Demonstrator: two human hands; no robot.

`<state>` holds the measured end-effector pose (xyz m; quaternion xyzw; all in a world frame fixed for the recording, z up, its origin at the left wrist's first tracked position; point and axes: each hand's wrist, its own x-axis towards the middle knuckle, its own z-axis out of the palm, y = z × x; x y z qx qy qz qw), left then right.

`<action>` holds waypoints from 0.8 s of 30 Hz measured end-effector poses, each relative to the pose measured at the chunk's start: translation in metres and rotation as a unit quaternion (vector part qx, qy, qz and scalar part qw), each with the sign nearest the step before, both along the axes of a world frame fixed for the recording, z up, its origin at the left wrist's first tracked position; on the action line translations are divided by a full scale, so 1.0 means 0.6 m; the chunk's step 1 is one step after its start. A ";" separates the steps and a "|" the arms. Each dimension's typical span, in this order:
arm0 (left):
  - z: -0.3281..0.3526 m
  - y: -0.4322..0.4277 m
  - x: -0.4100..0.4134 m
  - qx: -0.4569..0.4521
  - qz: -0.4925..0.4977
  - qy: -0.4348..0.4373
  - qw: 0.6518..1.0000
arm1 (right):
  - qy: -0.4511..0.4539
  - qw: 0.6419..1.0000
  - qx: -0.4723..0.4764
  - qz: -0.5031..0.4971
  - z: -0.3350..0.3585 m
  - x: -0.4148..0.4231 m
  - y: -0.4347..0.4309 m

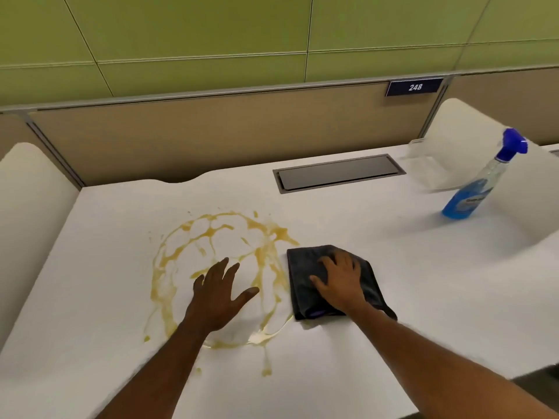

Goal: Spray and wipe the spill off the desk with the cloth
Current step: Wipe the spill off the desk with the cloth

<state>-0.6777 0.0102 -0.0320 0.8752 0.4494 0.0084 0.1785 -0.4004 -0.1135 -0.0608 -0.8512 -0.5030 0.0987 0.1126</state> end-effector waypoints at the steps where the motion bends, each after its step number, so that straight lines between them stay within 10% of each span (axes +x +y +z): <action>1: -0.007 -0.001 -0.009 0.008 -0.013 0.008 1.000 | -0.004 0.999 -0.034 -0.024 -0.007 -0.001 -0.001; 9: -0.048 0.001 -0.054 0.090 -0.057 0.057 0.993 | -0.047 0.989 -0.115 -0.078 -0.062 -0.017 0.076; 19: -0.089 0.055 -0.218 0.089 0.054 0.052 0.993 | -0.120 0.974 -0.085 0.175 -0.084 -0.023 0.112; 24: -0.106 0.055 -0.313 0.044 0.103 0.011 0.994 | -0.124 0.979 -0.072 0.146 -0.095 -0.004 0.044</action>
